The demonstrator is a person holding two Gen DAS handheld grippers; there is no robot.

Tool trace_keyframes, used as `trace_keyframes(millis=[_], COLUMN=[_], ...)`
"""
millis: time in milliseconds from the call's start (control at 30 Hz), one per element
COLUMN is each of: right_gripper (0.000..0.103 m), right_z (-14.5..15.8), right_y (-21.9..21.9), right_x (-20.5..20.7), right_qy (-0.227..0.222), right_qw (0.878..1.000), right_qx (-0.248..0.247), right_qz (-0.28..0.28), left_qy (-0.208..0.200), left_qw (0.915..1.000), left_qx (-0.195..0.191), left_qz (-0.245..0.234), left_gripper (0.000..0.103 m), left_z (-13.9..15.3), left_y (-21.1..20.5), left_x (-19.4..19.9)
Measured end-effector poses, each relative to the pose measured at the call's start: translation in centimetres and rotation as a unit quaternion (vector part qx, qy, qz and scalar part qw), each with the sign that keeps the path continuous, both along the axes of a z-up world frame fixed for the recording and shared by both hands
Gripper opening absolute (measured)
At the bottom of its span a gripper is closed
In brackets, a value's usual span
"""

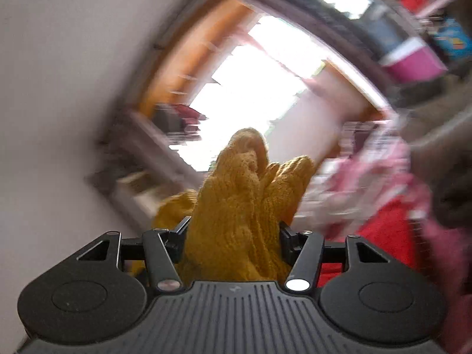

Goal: Fold clothes
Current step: 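Lower the sweater onto the red-green striped stack, release both tools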

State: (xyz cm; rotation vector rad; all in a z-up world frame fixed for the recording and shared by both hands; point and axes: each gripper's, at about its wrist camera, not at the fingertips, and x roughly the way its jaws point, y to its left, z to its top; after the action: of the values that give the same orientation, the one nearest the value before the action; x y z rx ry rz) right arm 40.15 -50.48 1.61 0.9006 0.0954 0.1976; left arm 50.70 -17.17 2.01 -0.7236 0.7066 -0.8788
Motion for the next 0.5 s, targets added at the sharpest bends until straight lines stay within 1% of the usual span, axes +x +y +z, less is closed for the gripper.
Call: trace_keyframes(millis=[33, 67, 100, 133, 167, 200, 233, 267, 333, 400, 467, 500], right_gripper=[0.059, 0.057, 0.056, 0.052, 0.052, 0.053, 0.053, 0.054, 0.054, 0.059, 0.076, 0.079], right_z=[-2.0, -5.2, -8.1, -9.3, -10.6, -11.4, -10.9, -10.5, -10.2, -8.4, -6.2, -5.2], right_y=[-1.1, -2.4, -3.5, -4.1, -4.8, -5.2, -5.2, -5.2, -5.5, -5.0, -3.8, -3.2], right_x=[1.1, 1.9, 2.4, 2.1, 1.9, 1.7, 2.0, 2.3, 2.6, 2.4, 1.4, 0.9], right_qy=[0.033, 0.084, 0.121, 0.104, 0.086, 0.073, 0.079, 0.084, 0.090, 0.101, 0.117, 0.127], right_qw=[0.999, 0.995, 0.988, 0.988, 0.987, 0.986, 0.988, 0.989, 0.988, 0.992, 0.992, 0.991], right_qx=[0.013, 0.055, 0.092, 0.113, 0.133, 0.146, 0.129, 0.117, 0.122, 0.077, 0.022, -0.004], right_qz=[-0.014, -0.024, -0.030, -0.027, -0.023, -0.020, -0.018, -0.016, -0.013, -0.016, -0.034, -0.044], left_qy=[0.054, 0.060, 0.062, 0.065, 0.068, 0.057, 0.061, 0.053, 0.032, 0.012, -0.010, -0.016], left_qw=[0.9976, 0.9975, 0.9977, 0.9977, 0.9976, 0.9982, 0.9979, 0.9982, 0.9981, 0.9971, 0.9947, 0.9938], left_qx=[0.043, 0.037, 0.026, 0.016, 0.006, 0.016, 0.013, 0.022, 0.043, 0.063, 0.086, 0.095], left_qz=[0.005, 0.007, 0.008, 0.009, 0.010, 0.013, 0.014, 0.020, 0.031, 0.042, 0.055, 0.056], left_gripper=[0.050, 0.052, 0.053, 0.053, 0.052, 0.053, 0.054, 0.055, 0.057, 0.066, 0.068, 0.068], left_z=[-2.7, -3.4, -4.1, -4.7, -5.3, -5.1, -5.3, -4.7, -3.3, -1.9, -0.5, 0.1], left_y=[-1.4, -1.6, -1.6, -1.6, -1.6, -1.8, -1.6, -1.5, -1.2, -0.8, -0.4, -0.1], left_x=[1.3, 1.3, 1.3, 1.3, 1.3, 1.1, 1.0, 0.7, 0.0, -0.7, -1.9, -2.5])
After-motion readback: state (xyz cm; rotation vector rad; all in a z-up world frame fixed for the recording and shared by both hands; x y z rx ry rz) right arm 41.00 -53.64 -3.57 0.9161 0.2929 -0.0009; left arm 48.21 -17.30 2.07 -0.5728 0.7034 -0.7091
